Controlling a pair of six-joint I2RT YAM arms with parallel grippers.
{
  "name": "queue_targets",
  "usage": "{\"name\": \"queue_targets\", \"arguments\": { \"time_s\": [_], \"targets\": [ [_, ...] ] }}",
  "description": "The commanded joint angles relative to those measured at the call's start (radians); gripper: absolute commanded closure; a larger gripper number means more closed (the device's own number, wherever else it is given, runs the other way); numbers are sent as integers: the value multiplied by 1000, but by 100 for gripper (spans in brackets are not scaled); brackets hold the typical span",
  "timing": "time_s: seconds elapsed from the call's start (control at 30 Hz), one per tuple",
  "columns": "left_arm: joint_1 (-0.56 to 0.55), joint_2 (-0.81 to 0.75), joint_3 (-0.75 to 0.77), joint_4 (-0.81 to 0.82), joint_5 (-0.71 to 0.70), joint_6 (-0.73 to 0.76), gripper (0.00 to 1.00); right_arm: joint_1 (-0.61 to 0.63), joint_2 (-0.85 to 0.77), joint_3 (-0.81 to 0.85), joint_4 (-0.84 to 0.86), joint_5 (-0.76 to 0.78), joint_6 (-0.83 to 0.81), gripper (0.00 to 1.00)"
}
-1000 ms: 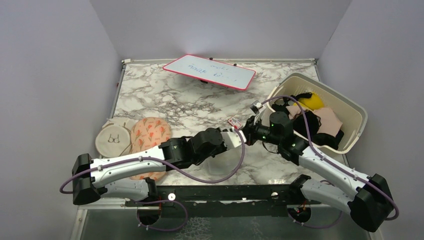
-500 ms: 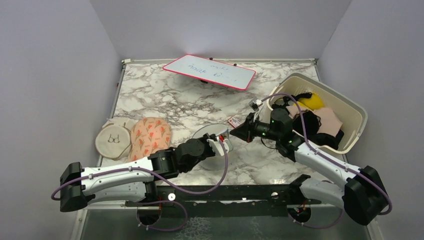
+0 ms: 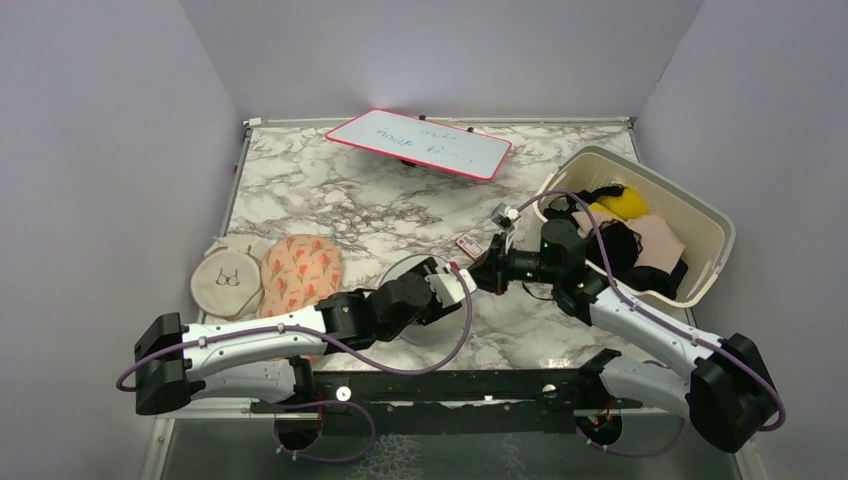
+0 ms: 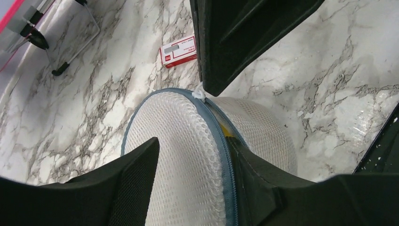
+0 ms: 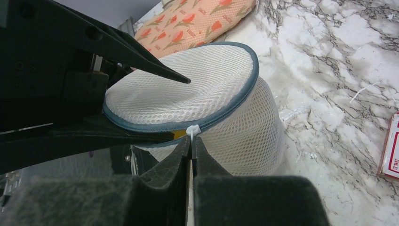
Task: Unzip the laundry bag and remove the bra
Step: Unzip the laundry bag at the center of the board.
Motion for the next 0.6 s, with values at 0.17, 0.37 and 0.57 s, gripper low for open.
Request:
{"name": "queue_targets", "arguments": {
  "time_s": [0.17,0.37,0.57],
  "targets": [
    [-3,99,110,-95,-67,-1,70,10,-47,25,-57,-44,-33,99],
    [-3,150,135,-85,-102,-9,74,22,-60,39,-107,-25,-45,99],
    [-3,146,146,-46,-52,12,94,27,-58,51,-139,16,-42,99]
  ]
}}
